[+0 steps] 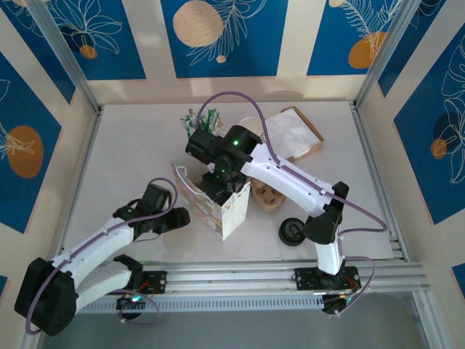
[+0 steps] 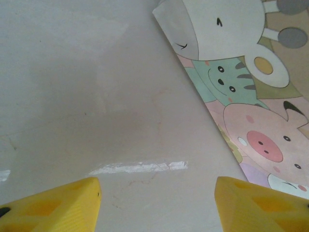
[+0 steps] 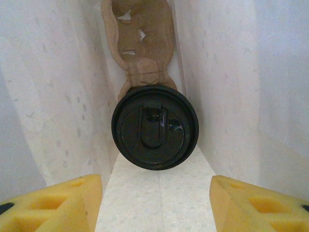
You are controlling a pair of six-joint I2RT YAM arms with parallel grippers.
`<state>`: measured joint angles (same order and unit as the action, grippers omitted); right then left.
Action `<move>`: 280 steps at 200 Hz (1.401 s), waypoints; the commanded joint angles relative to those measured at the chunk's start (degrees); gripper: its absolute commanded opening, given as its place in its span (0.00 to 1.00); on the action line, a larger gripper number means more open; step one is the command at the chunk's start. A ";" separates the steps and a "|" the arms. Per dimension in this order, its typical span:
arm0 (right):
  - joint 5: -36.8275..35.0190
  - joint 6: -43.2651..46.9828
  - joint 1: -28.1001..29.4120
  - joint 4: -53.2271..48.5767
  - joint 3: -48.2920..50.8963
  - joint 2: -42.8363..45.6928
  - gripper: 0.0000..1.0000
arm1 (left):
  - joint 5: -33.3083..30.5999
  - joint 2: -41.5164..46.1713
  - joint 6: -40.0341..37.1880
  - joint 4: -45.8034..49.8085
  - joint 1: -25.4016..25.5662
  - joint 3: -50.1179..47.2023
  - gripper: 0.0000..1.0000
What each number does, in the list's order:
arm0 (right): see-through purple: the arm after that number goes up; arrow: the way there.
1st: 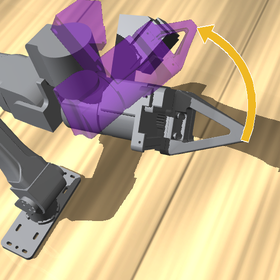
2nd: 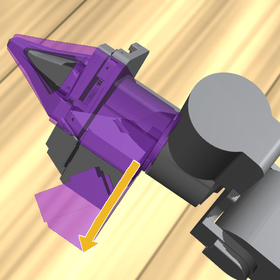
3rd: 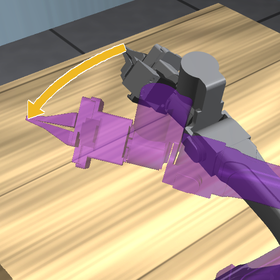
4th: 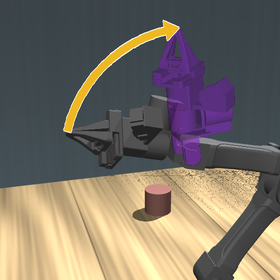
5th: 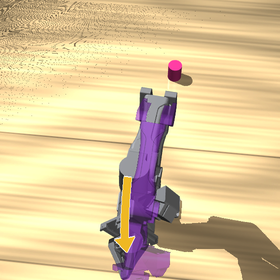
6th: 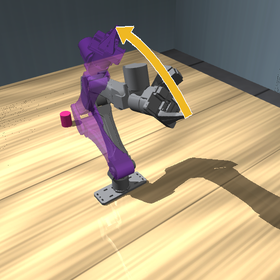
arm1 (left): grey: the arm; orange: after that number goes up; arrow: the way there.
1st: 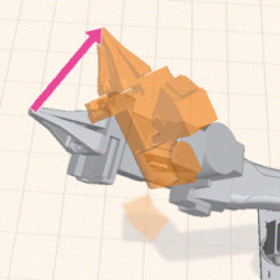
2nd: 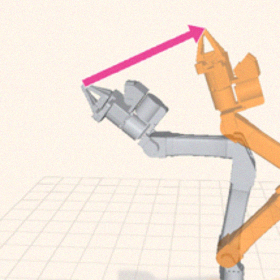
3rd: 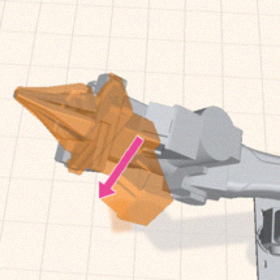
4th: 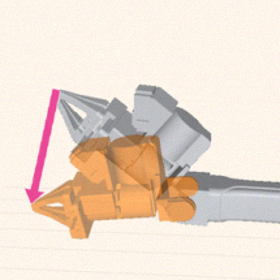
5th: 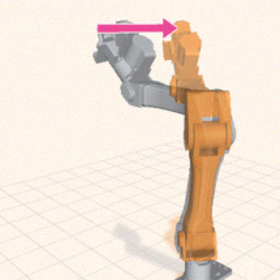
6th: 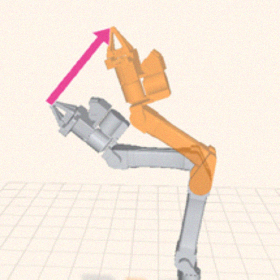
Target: Pack the takeout coffee
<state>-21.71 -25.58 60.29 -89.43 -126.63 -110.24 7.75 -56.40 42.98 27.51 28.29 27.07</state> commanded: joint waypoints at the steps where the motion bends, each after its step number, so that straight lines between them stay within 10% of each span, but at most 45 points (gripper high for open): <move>1: -0.93 -0.26 0.67 -2.13 -2.31 2.05 0.61 | -1.24 1.23 -1.24 2.19 0.71 2.02 0.64; 129: -6.23 3.05 4.35 -0.91 -8.72 6.44 0.59 | -5.56 6.57 -5.12 10.81 0.71 8.30 0.66; 225: -16.24 19.40 8.55 35.47 14.96 32.59 0.63 | -13.90 16.24 -9.93 22.06 0.71 18.93 0.68; 280: -3.21 11.89 -10.99 46.78 29.43 44.95 0.65 | -17.19 19.99 -9.68 25.53 0.71 25.99 0.68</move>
<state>-32.27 -9.23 57.84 -50.37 -100.60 -67.61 -6.55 -37.93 34.02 49.65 28.32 49.28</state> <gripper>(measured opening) 0.652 0.683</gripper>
